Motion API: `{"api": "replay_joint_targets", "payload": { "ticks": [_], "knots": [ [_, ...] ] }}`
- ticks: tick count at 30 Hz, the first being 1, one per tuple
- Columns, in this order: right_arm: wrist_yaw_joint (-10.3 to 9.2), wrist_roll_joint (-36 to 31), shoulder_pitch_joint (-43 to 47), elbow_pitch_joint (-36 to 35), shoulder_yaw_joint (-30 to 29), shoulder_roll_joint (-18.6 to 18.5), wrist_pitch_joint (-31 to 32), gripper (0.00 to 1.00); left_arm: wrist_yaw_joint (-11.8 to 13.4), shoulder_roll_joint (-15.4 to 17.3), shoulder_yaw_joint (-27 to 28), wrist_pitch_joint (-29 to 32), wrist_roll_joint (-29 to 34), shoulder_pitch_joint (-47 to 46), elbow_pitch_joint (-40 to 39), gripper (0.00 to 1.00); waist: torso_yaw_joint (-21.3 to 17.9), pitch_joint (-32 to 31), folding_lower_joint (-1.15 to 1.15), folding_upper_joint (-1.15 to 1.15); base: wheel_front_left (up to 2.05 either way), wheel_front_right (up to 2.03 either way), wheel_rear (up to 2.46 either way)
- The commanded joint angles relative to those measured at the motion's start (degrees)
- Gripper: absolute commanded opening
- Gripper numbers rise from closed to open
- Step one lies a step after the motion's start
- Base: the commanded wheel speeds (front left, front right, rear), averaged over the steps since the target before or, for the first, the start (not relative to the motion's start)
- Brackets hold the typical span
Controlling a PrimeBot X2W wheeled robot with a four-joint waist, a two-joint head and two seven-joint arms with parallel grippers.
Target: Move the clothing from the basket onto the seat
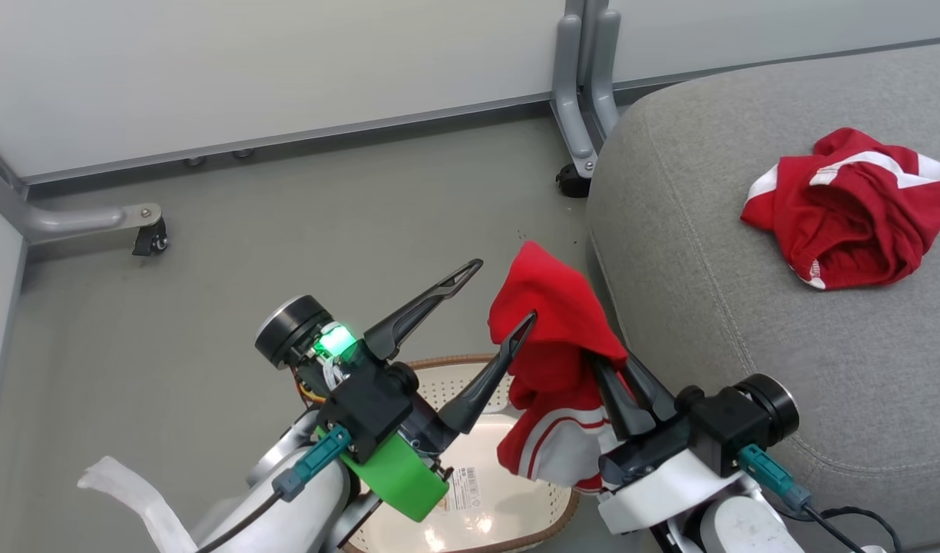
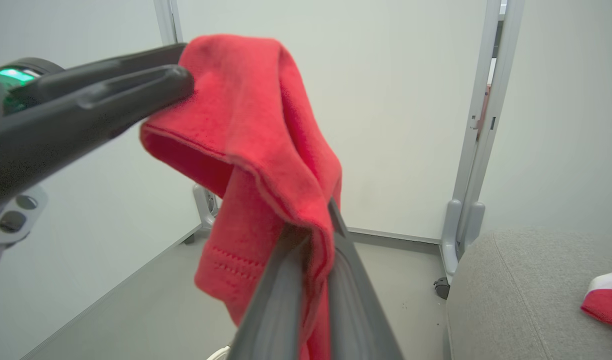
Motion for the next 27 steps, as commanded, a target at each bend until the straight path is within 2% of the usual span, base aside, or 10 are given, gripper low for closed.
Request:
{"api": "replay_joint_targets", "payload": {
  "ticks": [1,19,24,27],
  "knots": [
    [-0.1,-0.3,0.3,-0.4,-0.5,-0.1,-0.2,0.0,-0.2,0.4,0.0,0.0,-1.1,0.9,-0.4,1.0,-0.3,0.1,0.0,0.0,0.0,0.0,0.0],
    [-0.1,0.1,0.0,-1.1,-1.7,-0.1,-0.2,0.0,-0.2,1.7,-1.9,0.0,-3.8,0.3,0.0,1.0,-1.6,0.2,0.0,0.0,0.0,0.0,0.0],
    [-0.1,-0.5,-0.5,-2.1,-2.1,-0.1,-0.2,0.0,-0.2,2.0,-2.4,0.0,-4.4,0.7,-0.1,1.0,-3.9,0.6,0.0,0.0,0.0,0.0,0.0],
    [-0.1,-1.0,-1.0,-3.2,-2.2,-0.1,-0.2,0.0,-0.2,2.3,-2.5,0.0,-4.8,1.1,-0.3,1.0,-6.5,1.3,0.0,0.0,0.0,0.0,0.0]
  ]
}}
